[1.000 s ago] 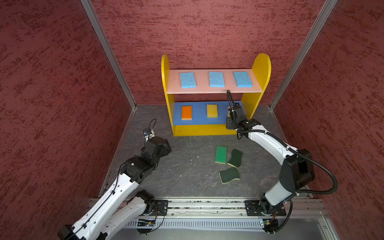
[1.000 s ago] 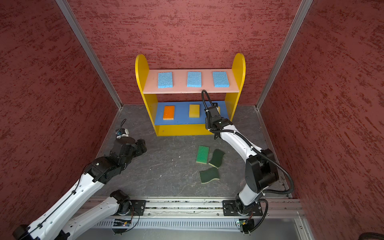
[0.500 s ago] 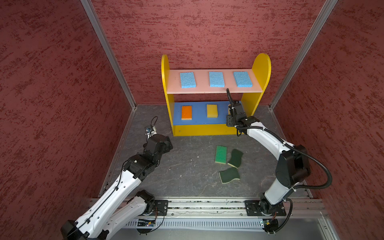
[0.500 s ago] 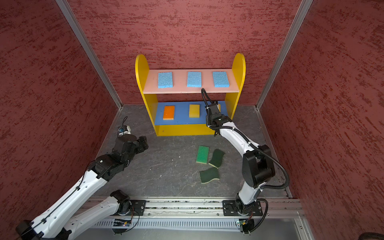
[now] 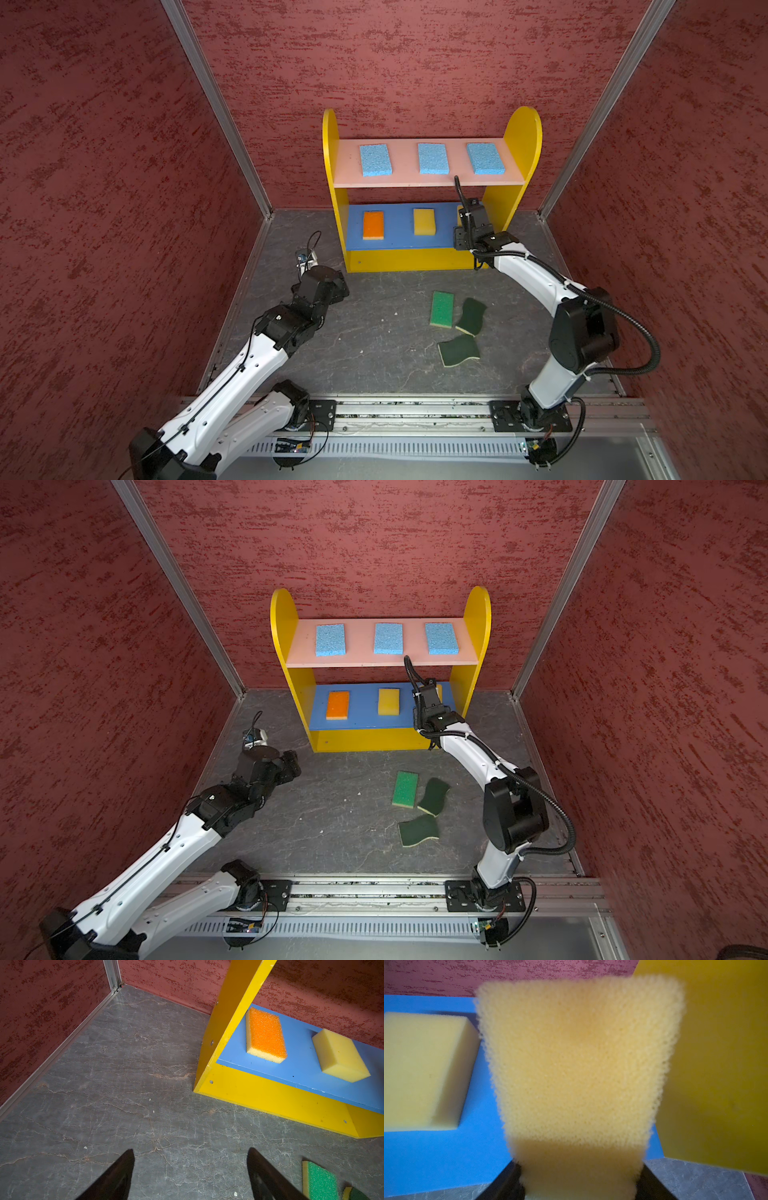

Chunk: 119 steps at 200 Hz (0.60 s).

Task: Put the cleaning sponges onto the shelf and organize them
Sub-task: 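Lower the yellow sponge onto the blue shelf beside the other yellow sponge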

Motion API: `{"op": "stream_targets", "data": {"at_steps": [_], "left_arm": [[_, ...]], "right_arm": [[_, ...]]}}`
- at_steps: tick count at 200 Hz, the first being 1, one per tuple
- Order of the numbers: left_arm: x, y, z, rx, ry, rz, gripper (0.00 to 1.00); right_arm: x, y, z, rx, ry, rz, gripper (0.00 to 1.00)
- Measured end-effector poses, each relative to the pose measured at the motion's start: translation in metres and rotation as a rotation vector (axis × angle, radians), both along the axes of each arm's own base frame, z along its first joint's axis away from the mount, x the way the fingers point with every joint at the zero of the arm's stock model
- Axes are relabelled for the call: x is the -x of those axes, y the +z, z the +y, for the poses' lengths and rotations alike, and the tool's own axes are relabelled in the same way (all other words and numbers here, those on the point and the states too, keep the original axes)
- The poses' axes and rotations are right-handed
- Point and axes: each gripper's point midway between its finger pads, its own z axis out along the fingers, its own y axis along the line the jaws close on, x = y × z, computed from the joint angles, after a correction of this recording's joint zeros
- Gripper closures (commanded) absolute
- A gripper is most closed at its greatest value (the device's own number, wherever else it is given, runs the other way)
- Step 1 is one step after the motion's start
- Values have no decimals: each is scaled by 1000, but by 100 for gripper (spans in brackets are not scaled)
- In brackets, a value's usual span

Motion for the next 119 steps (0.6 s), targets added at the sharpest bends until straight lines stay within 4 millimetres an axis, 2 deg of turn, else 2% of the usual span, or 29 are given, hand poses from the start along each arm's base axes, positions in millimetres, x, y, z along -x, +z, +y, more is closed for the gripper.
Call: {"op": "stream_targets", "data": {"at_steps": [43,119], "left_arm": [[-1,-7,-1,-1,-1,6,15],[-8,-16,-5,-15,-2,30,15]], "right_arm": [[-8,6,0,-5,3,-41,32],[-24,-9,4,-1,8,-44,31]]}}
